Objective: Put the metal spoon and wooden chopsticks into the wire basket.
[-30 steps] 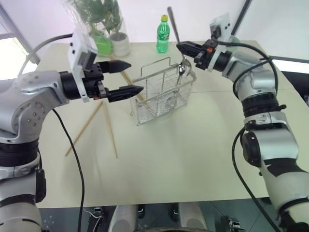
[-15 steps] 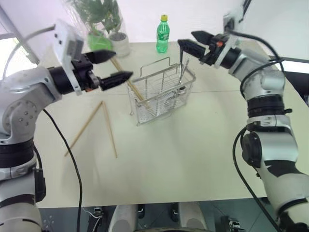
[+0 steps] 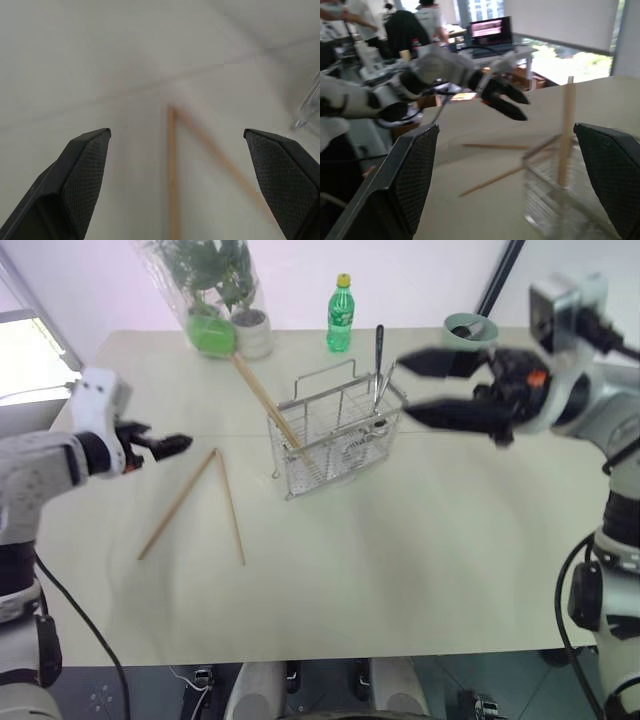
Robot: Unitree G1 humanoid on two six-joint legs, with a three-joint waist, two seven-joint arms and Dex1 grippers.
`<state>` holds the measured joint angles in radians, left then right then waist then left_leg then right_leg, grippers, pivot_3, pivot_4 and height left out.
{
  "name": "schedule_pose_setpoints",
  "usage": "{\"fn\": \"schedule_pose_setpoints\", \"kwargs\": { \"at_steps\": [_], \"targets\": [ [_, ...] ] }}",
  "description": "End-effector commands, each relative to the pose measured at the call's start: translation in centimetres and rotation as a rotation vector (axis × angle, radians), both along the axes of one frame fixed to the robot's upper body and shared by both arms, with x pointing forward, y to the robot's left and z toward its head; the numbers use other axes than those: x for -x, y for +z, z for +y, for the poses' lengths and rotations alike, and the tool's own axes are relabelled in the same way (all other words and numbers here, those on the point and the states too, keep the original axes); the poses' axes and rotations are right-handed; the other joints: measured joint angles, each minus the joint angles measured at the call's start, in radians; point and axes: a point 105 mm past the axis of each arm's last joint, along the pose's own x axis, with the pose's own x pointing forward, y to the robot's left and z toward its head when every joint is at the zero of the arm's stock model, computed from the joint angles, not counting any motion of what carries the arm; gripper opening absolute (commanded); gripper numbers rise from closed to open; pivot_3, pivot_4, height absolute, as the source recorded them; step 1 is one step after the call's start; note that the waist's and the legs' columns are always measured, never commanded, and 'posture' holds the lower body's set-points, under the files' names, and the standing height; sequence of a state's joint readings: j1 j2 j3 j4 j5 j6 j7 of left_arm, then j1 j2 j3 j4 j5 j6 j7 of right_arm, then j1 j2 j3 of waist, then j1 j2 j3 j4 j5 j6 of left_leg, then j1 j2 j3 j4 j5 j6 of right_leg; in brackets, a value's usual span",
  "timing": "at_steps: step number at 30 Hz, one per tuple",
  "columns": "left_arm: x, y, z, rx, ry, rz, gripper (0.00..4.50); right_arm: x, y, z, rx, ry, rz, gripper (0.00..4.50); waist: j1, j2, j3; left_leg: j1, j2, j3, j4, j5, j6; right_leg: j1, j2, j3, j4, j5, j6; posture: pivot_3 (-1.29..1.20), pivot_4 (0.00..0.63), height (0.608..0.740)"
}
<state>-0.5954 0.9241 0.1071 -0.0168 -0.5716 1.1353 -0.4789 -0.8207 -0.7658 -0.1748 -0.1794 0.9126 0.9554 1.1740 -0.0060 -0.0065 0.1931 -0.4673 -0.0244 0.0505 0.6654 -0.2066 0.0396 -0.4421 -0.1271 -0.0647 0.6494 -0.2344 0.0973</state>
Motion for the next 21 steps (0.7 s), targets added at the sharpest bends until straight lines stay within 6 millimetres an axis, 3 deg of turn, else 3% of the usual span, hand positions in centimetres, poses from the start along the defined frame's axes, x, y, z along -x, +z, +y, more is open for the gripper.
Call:
{"fn": "schedule_pose_setpoints", "kwargs": {
  "at_steps": [1,7,15,18,21],
  "targets": [
    [-0.6,-0.8,0.0,-0.055,-0.001,0.027,4.5,0.5,0.1,-0.2,0.001,-0.032,-0.038,4.42,-0.001,0.0,0.0,0.0,0.0,0.0,0.0,0.0,0.0,-0.001,-0.001,0.0,0.0,0.0,0.0,0.0,0.15,0.684],
    [-0.5,-3.5,-0.1,-0.105,-0.007,0.126,4.5,-0.3,-0.5,-0.7,-0.026,-0.129,-0.018,4.42,-0.003,0.0,0.0,-0.01,0.0,0.001,-0.003,0.0,-0.001,-0.008,-0.002,0.0,0.0,0.001,0.001,0.0,0.15,0.684],
    [-0.7,-6.8,0.1,-0.146,-0.007,0.235,4.5,1.0,-1.4,-0.9,0.016,-0.122,-0.023,4.42,0.001,0.001,-0.001,-0.01,0.0,0.001,-0.002,0.0,-0.001,-0.008,-0.003,0.0,0.0,0.001,-0.001,0.0,0.15,0.684],
    [-1.1,-7.2,0.4,-0.151,0.003,0.234,3.69,0.5,-0.9,-1.2,-0.01,-0.159,-0.03,4.5,0.0,0.002,-0.002,-0.007,0.0,0.002,-0.002,0.0,0.0,-0.005,-0.006,-0.003,-0.001,0.002,-0.001,0.0,0.15,0.684],
    [-1.8,-6.8,0.4,-0.141,0.016,0.206,2.23,0.4,-0.8,-1.3,-0.014,-0.17,-0.032,4.5,0.0,0.002,-0.002,-0.002,0.0,0.001,-0.002,0.0,0.0,-0.001,-0.006,-0.004,-0.002,0.002,-0.001,0.0,0.15,0.684]
  ]
}}
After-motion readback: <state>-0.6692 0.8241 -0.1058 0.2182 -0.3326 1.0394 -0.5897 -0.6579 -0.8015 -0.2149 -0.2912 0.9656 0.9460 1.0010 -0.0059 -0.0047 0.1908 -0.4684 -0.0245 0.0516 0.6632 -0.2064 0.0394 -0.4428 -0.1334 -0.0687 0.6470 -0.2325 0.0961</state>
